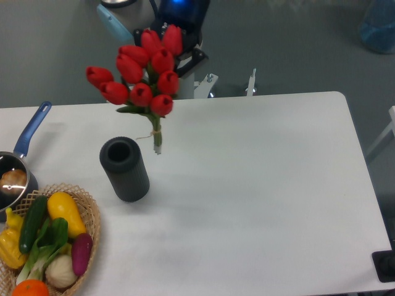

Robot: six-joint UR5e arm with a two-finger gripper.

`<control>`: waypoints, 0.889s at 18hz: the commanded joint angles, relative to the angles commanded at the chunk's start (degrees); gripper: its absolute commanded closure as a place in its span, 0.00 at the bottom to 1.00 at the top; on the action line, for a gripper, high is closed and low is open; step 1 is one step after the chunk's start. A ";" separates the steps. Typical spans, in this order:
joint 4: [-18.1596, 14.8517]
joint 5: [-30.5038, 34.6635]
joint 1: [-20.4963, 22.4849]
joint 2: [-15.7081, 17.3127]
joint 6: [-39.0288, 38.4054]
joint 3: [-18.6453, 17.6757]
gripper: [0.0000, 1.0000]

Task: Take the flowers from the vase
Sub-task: 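Carry the held tulips away from the vase over the table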

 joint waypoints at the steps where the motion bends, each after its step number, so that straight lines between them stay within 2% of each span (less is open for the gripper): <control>1: 0.00 1.41 1.06 -0.35 1.49 -0.09 1.00; 6: -0.17 4.75 7.56 -6.76 9.15 0.17 1.00; 10: -4.48 6.25 11.25 -8.88 6.25 1.23 1.00; 16: -4.75 17.75 9.78 -17.13 5.99 3.25 1.00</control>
